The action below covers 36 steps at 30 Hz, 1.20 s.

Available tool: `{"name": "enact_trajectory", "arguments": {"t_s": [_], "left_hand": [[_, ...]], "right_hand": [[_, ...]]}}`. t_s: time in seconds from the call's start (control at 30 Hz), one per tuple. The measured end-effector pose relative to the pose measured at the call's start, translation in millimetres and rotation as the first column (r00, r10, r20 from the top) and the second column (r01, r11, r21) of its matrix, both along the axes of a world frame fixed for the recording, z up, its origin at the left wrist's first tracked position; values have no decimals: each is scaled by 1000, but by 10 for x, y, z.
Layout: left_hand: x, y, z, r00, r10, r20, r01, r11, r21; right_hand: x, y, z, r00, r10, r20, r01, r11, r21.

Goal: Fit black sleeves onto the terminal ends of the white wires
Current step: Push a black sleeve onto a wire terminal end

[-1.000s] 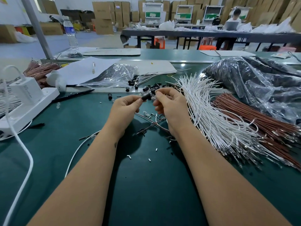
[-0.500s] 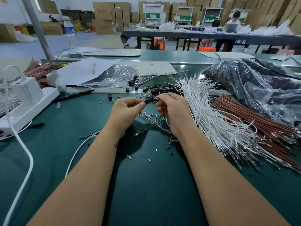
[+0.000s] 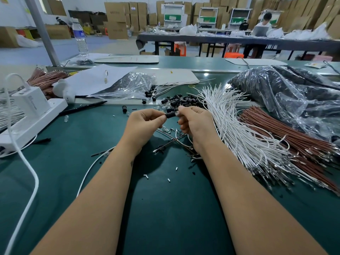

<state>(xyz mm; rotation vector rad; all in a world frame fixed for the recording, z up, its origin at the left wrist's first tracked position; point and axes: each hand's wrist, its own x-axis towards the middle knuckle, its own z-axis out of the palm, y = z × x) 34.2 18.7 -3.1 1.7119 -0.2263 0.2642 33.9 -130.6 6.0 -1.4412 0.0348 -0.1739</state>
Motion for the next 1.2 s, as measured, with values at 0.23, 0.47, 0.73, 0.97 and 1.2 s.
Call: {"name": "enact_trajectory", "arguments": {"t_s": [0.23,0.47,0.73,0.97,1.2], "left_hand": [[-17,-7,12,1000,-23,14,23,1000,0],[-17,-9,-9,999,6,37,-6,1000,16],[-10,-13,-11,1000,-10,11,10,999,-50],[-6,-13,-11,1000,-20,-1,20,994,-111],[0,-33,-53,998,50,35,-46,994,-94]], "right_hand": [[-2,8,-21,1000,-6,30,6,1000,2],[-9,-11,-43,997,22,69,-23,1000,13],[-27,9,-71,992,104,68,-108,993,53],[-39,17,-87,983,147,113,-154,987,56],[-69,61,7,983,184,-5,-170,918,359]]}}
